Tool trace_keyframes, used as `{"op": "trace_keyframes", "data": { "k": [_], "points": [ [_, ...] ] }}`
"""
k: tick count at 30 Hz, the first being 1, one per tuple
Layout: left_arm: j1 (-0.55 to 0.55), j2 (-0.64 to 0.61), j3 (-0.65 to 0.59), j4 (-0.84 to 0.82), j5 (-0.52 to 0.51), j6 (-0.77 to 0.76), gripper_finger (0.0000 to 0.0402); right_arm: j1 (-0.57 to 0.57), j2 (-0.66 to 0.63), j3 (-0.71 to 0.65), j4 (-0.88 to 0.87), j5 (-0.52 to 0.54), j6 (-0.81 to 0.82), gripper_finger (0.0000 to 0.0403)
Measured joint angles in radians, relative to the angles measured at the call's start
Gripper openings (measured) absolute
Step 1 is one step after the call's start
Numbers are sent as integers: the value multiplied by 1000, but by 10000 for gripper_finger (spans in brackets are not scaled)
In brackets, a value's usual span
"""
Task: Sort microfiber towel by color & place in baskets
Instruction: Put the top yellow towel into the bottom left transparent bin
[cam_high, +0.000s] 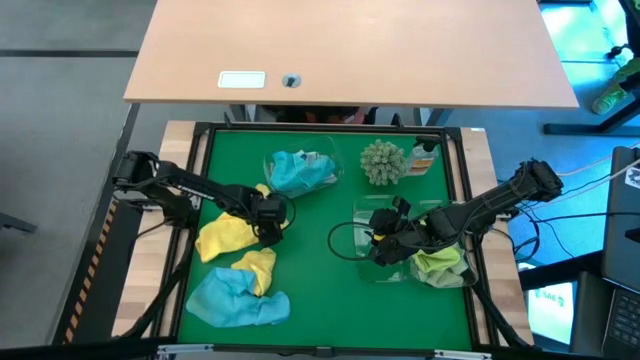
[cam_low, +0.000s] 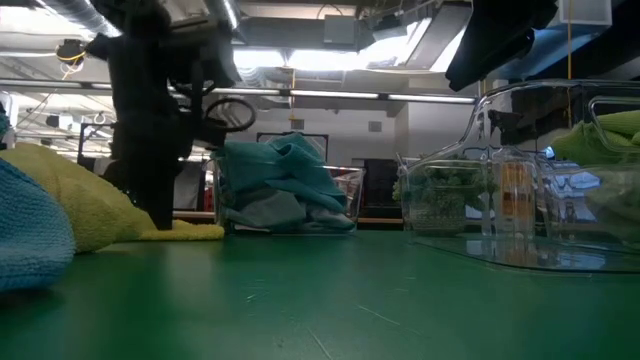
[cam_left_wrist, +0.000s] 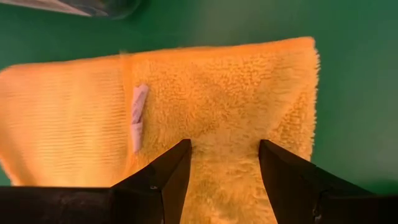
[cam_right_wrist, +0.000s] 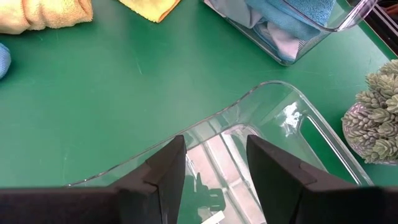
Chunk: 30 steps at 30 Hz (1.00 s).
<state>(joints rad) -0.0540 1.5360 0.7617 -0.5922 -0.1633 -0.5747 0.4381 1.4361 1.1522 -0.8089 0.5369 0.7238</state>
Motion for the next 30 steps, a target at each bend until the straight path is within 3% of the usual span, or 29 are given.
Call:
{"op": "trace_keyframes", "data": {
  "k": [9,20,30],
  "points": [
    [0,-3,-49,62,-1,-1,164,0,0,0,1,0,0,170],
    [0,2,-30,156,34,0,13,0,0,0,22,0,0,170],
    [0,2,150,161,72,55,4,0,0,0,192,1,-168,170]
  ]
}}
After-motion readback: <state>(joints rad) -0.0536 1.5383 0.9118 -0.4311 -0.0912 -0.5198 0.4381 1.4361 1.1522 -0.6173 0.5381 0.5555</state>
